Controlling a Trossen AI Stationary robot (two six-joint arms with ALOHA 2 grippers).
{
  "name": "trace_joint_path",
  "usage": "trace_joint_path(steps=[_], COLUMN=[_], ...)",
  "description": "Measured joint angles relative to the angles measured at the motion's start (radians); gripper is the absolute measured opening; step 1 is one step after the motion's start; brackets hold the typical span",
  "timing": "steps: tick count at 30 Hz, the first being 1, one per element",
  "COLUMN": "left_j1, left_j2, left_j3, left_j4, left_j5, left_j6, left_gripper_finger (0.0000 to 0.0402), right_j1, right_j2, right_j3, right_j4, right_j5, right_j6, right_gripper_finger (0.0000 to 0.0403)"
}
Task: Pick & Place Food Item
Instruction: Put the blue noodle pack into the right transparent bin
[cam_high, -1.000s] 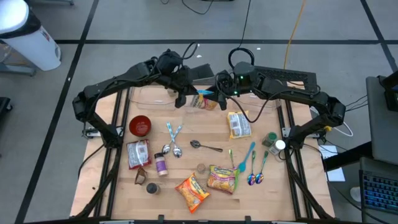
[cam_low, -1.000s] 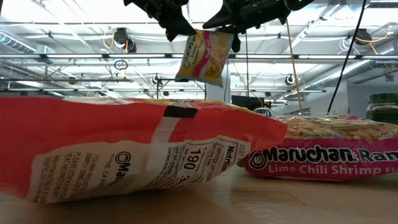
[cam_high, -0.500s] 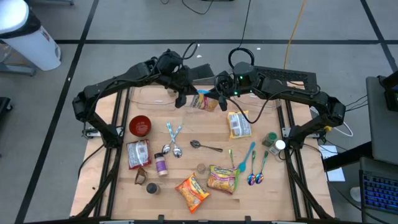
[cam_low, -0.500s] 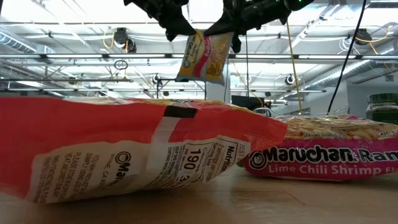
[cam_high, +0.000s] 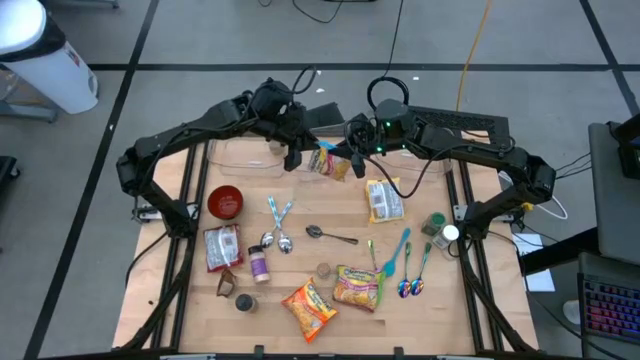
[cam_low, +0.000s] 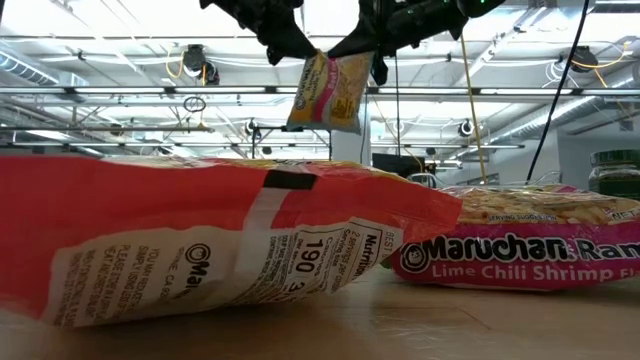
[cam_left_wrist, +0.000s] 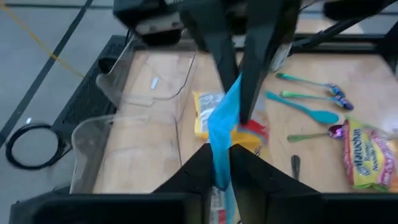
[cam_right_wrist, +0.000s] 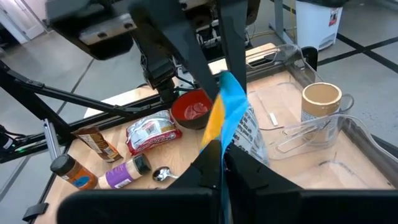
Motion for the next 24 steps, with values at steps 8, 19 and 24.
trace_joint_path(steps=[8, 19, 24], left_j1=[0.018, 0.084, 0.112], left_j2=[-0.072, -0.214, -0.259], left_j3=[0.002, 0.002, 0.002], left_j4=[0.115, 0.253, 0.254], left_j5=[0.033, -0.210, -0.315], left_j6=[-0.022, -0.074, -0.080], left_gripper_finger=[0.0120, 0.0165, 0.0159], right_j1=[-0.013, -0.070, -0.091], right_j2=[0.000, -0.066, -0.152], right_j3=[0.000, -0.001, 0.000], right_j4=[0.012, 0.071, 0.007], right_j5=[0.002, 0.023, 0.202], right_j6=[0.006, 0.061, 0.059], right_gripper_finger=[0.0000, 0.0000, 0.0000])
